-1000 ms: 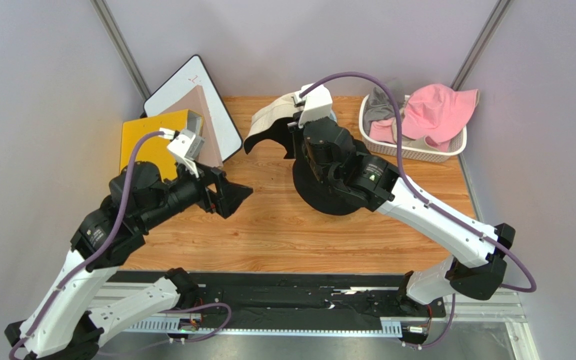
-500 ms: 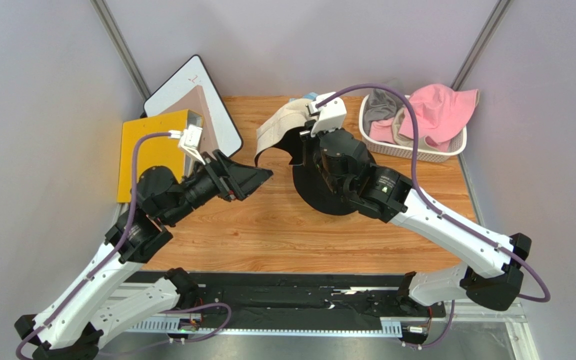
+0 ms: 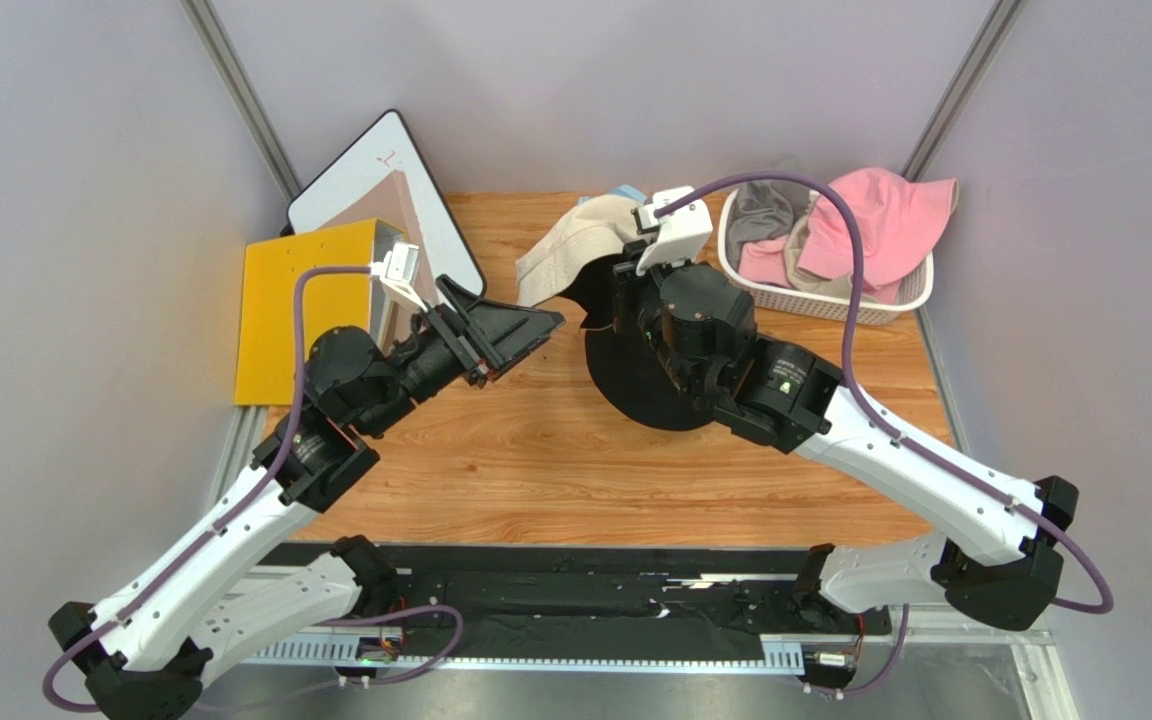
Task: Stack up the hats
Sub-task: Stack the hat on the hat.
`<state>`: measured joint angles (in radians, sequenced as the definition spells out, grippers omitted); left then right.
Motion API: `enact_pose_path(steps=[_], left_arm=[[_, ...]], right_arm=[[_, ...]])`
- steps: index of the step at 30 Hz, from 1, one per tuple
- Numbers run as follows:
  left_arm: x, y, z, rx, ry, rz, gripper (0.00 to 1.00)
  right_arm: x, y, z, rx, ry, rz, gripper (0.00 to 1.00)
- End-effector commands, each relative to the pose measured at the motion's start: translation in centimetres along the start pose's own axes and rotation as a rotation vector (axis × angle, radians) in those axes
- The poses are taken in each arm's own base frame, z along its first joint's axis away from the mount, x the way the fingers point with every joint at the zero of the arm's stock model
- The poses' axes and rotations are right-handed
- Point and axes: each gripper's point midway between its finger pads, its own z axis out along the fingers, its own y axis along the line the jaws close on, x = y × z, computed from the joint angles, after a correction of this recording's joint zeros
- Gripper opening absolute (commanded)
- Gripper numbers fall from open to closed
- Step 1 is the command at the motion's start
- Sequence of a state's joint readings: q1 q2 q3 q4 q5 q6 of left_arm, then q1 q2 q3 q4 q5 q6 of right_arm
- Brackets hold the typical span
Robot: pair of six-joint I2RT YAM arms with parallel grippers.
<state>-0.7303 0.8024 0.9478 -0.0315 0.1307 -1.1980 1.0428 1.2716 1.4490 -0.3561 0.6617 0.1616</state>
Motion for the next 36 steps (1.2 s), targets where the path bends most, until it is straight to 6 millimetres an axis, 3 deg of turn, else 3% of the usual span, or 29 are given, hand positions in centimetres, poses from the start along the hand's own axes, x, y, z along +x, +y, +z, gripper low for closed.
enact_pose_path(steps=[1,4,10,17,21,30,31,36], left_arm=[[-0.6,-2.1,-0.5,0.079,-0.018,-0.063,1.00],[-0.2,-1.1,0.2,0.069,-0.015,-0.113,1.00],[-0.7,-1.3,1.9,0.090,-0.033,-0.145,0.99],[-2.7,-0.6,1.6,0.060,-0.151,-0.166,0.99],[-4.2,-1.1,1.3,0.069,-0.227,-0.173,1.00],[-5.1,-0.8,2.3,0.058,-0.245,-0.202,0.98],[-5.3,-0.7,2.3,0.057,-0.254,-0.203,0.97],[-5.8,-0.1,1.6,0.057,-0.292,-0.235,0.69]], right_arm=[[-3.2,0.0,-0.9,-0.014,-0.091,0.098,0.00],[-3.3,0.2,-0.9,-0.024,-0.091,0.108,0.00],[-2.9,0.1,-1.5,-0.032,-0.091,0.107,0.00],[-2.5,0.3,-2.5,-0.075,-0.102,0.099,0.00],[-1.1,0.8,-2.6,-0.091,-0.079,0.066,0.00],[0.4,2.4,-4.0,-0.168,-0.095,0.008,0.00],[0.4,2.5,-4.2,-0.175,-0.098,0.005,0.00],[1.5,2.4,-4.6,-0.194,-0.100,-0.016,0.00]])
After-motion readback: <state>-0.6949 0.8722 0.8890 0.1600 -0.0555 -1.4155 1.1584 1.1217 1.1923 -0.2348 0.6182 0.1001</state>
